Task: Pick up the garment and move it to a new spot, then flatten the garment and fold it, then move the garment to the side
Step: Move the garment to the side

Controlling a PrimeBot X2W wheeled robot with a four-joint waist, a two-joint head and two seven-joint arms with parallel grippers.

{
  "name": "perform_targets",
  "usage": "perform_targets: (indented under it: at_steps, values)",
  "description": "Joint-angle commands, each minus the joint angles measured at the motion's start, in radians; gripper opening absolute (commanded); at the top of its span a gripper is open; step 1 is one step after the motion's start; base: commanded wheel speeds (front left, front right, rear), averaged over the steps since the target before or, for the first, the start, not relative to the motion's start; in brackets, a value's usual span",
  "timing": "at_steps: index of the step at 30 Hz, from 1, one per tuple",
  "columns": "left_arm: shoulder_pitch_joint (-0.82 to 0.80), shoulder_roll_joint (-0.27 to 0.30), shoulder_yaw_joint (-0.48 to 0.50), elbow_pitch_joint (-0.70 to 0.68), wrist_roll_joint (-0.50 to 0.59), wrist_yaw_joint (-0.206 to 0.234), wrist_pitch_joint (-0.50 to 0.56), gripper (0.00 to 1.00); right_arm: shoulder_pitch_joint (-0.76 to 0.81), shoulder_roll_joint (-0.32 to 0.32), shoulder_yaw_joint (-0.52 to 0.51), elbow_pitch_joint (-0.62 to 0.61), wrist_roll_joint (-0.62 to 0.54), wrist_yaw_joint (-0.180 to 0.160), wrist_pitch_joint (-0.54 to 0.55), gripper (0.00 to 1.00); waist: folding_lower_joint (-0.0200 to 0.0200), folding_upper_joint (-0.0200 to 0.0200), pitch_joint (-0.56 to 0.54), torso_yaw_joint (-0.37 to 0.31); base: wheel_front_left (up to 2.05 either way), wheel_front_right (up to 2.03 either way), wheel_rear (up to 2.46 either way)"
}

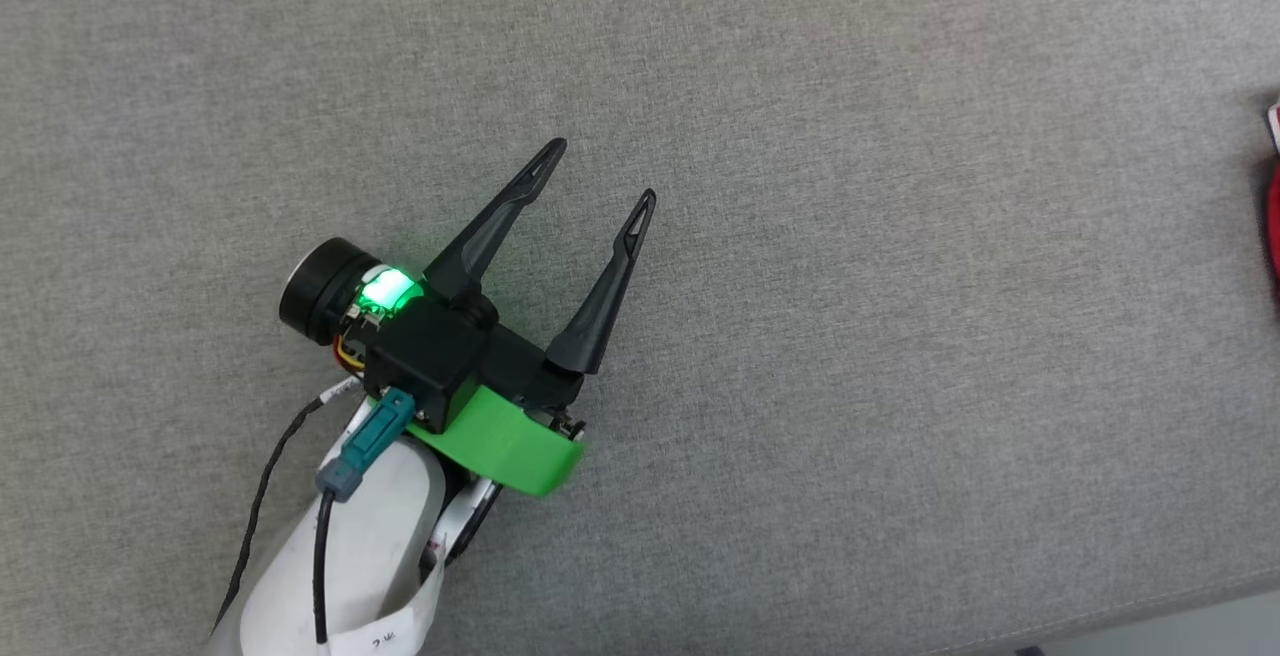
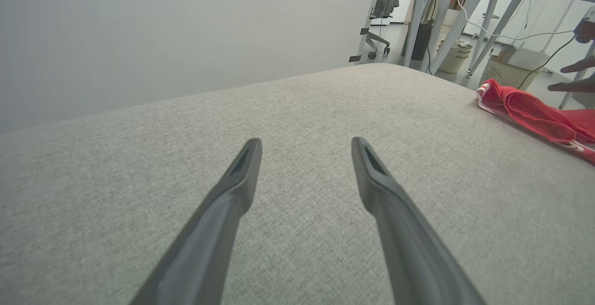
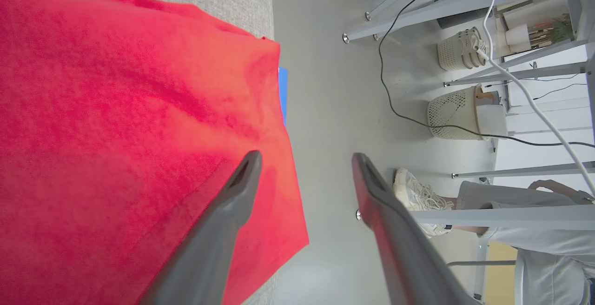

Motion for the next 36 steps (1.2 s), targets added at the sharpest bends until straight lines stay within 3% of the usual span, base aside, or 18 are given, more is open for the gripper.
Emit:
perform_targets:
  at_steps: [1,6,14,22,28,36]
  values:
    - [0.008,-0.007,0.004,0.012,-0.006,0.005,-0.008,1.00,-0.019,0.001,-0.002,0.004,-0.002,-0.001,-0.010,1.00,-0.0001,-0.0001,-0.067,0.015,0.00,0.00,0.00]
    - [0.047,-0.020,0.032,0.060,-0.026,0.019,-0.013,1.00,-0.021,0.009,0.032,-0.044,0.038,-0.001,-0.026,1.00,-0.0001,-0.0001,-0.169,0.033,0.00,0.00,0.00]
    - [0.137,-0.044,0.133,0.076,-0.049,0.044,-0.014,1.00,0.026,0.086,0.079,-0.268,0.165,-0.001,-0.044,1.00,-0.0001,-0.0001,-0.326,0.081,0.00,0.00,0.00]
    - [0.224,-0.088,0.246,0.081,-0.052,0.060,-0.014,1.00,0.150,0.248,0.041,-0.500,0.242,-0.001,-0.102,1.00,-0.0001,-0.0001,-0.403,0.144,0.00,0.00,0.00]
    - [0.269,-0.123,0.297,0.109,-0.037,0.052,-0.014,1.00,0.286,0.432,0.000,-0.659,0.237,-0.001,-0.155,1.00,-0.0001,-0.0001,-0.435,0.189,0.00,0.00,0.00]
    - [0.308,-0.166,0.345,0.130,0.002,0.040,-0.014,1.00,0.443,0.614,0.025,-0.675,0.210,-0.001,-0.244,1.00,-0.0001,-0.0001,-0.466,0.232,0.00,0.00,0.00]
